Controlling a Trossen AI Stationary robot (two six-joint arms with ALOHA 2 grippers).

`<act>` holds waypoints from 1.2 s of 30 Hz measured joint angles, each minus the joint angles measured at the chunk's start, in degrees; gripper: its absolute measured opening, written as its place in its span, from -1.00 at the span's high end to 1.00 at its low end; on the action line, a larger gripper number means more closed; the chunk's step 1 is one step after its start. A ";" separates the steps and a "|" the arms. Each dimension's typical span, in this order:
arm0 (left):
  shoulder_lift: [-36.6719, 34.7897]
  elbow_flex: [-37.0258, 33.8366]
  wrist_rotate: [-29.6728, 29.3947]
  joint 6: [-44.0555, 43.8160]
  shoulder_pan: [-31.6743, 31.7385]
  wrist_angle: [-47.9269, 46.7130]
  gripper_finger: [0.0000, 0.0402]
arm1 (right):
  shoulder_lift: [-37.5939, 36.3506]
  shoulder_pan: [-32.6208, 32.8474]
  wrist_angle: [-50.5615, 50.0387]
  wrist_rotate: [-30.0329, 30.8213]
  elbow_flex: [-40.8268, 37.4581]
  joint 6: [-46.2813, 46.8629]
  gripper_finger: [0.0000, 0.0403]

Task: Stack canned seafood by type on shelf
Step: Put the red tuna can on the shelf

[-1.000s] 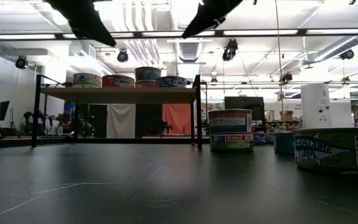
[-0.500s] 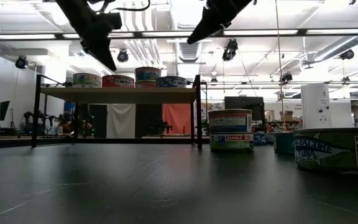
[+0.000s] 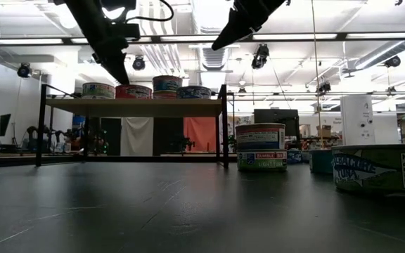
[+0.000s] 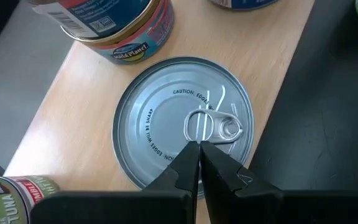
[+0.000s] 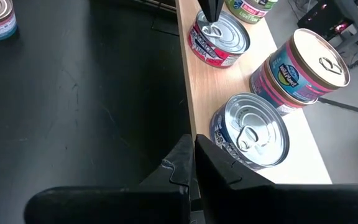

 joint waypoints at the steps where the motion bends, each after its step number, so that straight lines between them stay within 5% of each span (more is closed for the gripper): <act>1: 0.09 0.00 -0.03 0.07 0.00 0.00 1.00 | 0.00 0.00 0.02 0.00 0.00 -0.01 0.95; 25: 0.18 1.23 -7.54 -0.91 1.44 -3.02 1.00 | 0.02 0.00 -0.19 0.02 0.00 0.37 0.95; 33: -0.08 6.74 6.73 0.78 1.14 -4.68 1.00 | 0.02 0.00 -0.26 0.02 0.00 -0.03 0.95; 36: 0.40 6.34 7.40 1.49 1.20 -4.55 1.00 | 0.02 0.00 -0.24 0.02 -0.14 -0.12 0.95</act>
